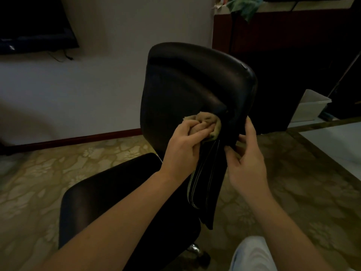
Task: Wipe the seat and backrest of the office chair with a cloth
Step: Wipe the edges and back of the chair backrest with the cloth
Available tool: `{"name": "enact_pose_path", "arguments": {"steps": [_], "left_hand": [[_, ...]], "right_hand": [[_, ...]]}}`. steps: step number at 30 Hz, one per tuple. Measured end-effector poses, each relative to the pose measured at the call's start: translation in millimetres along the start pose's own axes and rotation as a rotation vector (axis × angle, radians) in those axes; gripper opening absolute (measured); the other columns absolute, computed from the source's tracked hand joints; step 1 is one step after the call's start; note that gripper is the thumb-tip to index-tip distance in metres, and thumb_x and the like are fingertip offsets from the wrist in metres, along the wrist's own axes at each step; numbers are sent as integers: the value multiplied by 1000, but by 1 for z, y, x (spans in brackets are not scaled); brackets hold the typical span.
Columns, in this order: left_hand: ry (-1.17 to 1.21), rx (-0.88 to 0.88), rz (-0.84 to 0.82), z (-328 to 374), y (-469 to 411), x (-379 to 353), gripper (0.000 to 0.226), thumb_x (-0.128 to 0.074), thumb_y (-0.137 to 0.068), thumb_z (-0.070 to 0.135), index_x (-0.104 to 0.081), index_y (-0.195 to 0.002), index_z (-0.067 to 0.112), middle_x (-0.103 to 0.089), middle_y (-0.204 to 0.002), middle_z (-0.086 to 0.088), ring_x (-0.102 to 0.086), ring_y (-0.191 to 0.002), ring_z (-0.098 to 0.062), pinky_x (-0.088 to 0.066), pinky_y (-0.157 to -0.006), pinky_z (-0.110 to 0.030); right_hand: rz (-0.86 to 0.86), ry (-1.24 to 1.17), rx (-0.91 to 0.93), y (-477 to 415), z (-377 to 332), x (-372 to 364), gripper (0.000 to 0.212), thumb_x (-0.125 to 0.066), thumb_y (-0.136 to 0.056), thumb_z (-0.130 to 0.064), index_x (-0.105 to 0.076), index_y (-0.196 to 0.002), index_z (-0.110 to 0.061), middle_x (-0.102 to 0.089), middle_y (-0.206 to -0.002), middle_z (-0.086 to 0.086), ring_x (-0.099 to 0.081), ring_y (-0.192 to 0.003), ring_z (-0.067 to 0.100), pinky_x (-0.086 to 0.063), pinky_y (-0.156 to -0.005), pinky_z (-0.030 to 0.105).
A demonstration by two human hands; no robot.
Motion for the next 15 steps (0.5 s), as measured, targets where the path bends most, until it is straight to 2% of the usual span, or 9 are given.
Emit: {"name": "enact_pose_path", "arguments": {"steps": [4,7,10,15], "left_hand": [[-24,55,-28,-13,28,-4,38,-47,-100,24,-68,-129,12,-59,-132,-9,-58,-123,-21,-51,-106,-34],[-6,84,-37,-20,40,-5,34,-54,-100,14,-66,-132,12,-53,-142,-9,-53,-131,-19,-45,-113,-31],[29,93,-13,-15,35,-5,36,-54,-100,10,-64,-134,12,-46,-152,-9,-45,-141,-17,-37,-119,-26],[57,67,28,3,7,-4,39,-49,-102,13,-60,-139,13,-49,-154,-10,-43,-144,-19,-36,-121,-34]], "right_hand": [[17,5,4,2,3,-4,76,-56,-96,-7,-18,-154,-38,-52,-130,-5,-52,-115,-4,-47,-91,11],[-44,6,-3,4,7,-4,81,-57,-96,-8,-13,-154,-43,-53,-124,-19,-51,-114,-9,-47,-90,14],[-86,7,-19,8,13,-5,82,-57,-97,-8,-12,-153,-46,-53,-118,-28,-51,-112,-13,-47,-87,7],[-71,-20,-40,16,14,-7,75,-55,-98,-11,-16,-153,-44,-58,-118,-21,-57,-109,-7,-45,-83,5]]}}
Point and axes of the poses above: each hand's wrist, its own y-axis away from the middle knuckle, its own x-axis out of the back of the hand, z = x × y, the point moved 4 cm from there along -y, towards the middle knuckle
